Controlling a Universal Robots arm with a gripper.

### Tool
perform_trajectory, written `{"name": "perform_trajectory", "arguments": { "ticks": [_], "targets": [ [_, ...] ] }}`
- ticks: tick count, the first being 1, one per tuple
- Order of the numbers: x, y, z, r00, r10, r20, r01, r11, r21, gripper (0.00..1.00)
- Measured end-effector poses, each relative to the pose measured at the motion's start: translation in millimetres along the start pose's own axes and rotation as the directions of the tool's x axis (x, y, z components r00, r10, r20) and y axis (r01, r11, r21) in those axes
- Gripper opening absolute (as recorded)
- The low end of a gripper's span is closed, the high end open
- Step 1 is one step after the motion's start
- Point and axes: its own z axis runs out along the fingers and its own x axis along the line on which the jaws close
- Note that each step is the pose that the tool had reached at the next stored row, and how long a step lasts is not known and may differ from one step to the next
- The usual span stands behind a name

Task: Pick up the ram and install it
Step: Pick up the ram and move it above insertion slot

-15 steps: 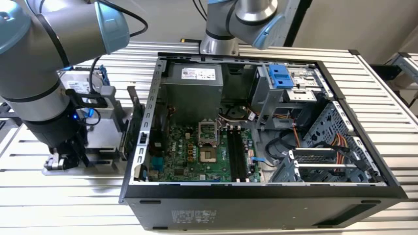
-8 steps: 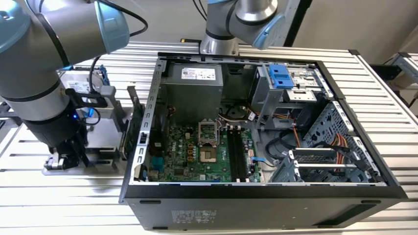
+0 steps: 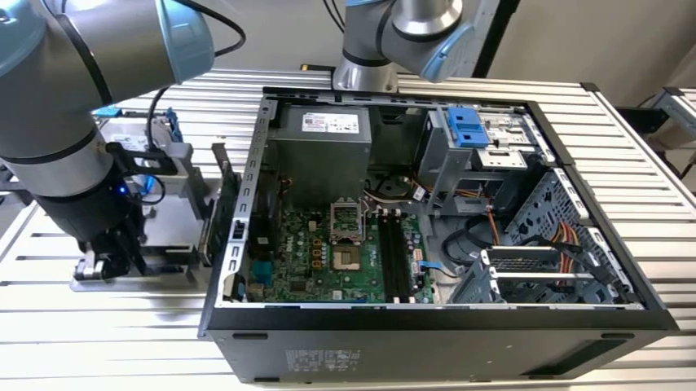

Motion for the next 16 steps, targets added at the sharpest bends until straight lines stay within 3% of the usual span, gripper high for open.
{"name": "perform_trajectory", "arguments": {
  "ticks": [16],
  "targets": [
    [0.5,0.1,-9.0,1.0,0.0,-0.0001,0.0,1.0,-0.0001,0.0]
  ]
}}
